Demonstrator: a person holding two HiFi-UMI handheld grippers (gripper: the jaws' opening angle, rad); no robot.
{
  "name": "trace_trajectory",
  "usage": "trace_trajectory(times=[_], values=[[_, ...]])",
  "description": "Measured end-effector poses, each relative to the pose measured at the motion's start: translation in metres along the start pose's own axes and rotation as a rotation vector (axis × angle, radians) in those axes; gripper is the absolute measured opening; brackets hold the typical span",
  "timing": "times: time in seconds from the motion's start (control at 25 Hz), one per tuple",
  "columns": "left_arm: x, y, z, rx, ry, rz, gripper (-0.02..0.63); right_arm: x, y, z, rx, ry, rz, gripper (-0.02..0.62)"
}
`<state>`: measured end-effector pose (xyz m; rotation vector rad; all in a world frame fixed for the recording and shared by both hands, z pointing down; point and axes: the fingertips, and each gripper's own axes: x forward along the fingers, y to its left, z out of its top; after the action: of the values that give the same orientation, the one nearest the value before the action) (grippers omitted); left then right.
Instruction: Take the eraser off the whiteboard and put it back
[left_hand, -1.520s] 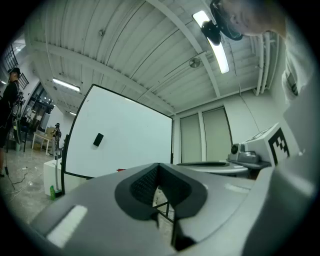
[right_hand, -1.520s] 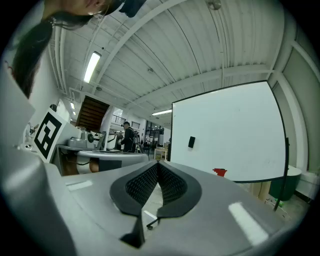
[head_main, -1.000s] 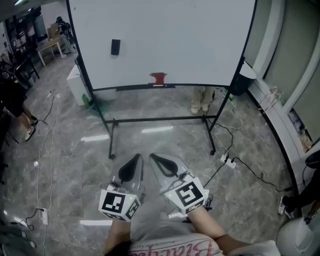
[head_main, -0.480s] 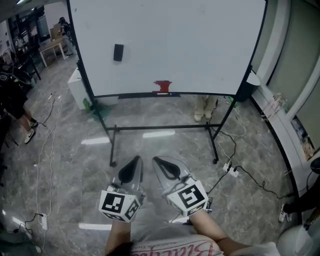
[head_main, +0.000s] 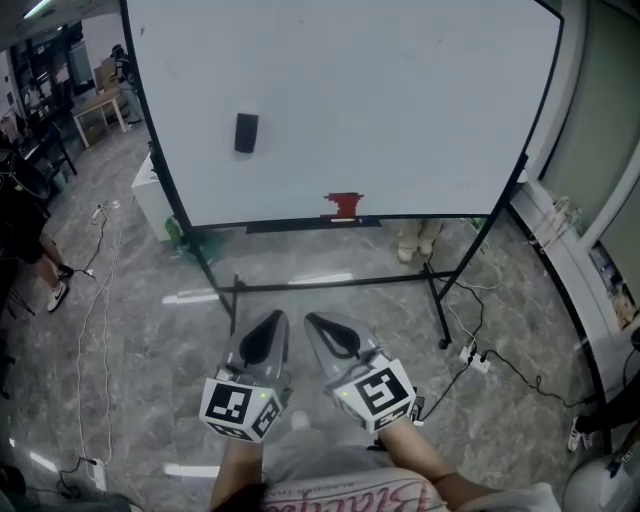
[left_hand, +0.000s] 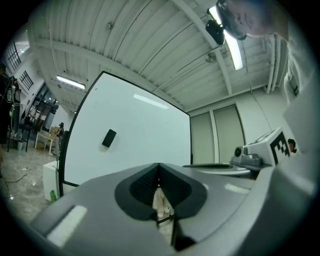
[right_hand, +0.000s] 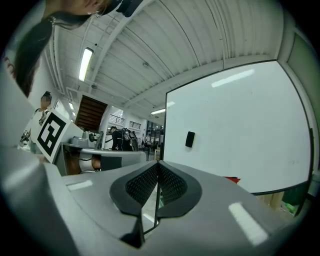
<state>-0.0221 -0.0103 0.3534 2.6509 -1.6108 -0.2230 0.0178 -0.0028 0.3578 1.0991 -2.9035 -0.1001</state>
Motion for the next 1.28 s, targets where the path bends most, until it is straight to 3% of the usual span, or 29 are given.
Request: trace_trajectory(times=[0.32, 0.68, 0.92, 1.28], values=[[0.037, 0.059, 0.001, 0.000, 0.013, -0.034, -0.003, 0.061, -0.017, 0.003, -0.021, -0.010, -0.028, 0.002], [0.077, 0.107, -0.010, -0.020, 0.010, 0.013, -0.002, 0.105, -0.043, -0.010, -0.023, 0.020, -0.019, 0.002], [0.124, 0.144, 0.002, 0.058, -0.011, 0.058, -0.002, 0.147, -0.075, -0.016, 0.013, 0.022, 0.002, 0.002], [0.213, 0.204, 0.043, 0.264, -0.030, 0.161, 0.223, 0.211, -0.136, -0.002, 0.009, -0.015, 0.015, 0.002]])
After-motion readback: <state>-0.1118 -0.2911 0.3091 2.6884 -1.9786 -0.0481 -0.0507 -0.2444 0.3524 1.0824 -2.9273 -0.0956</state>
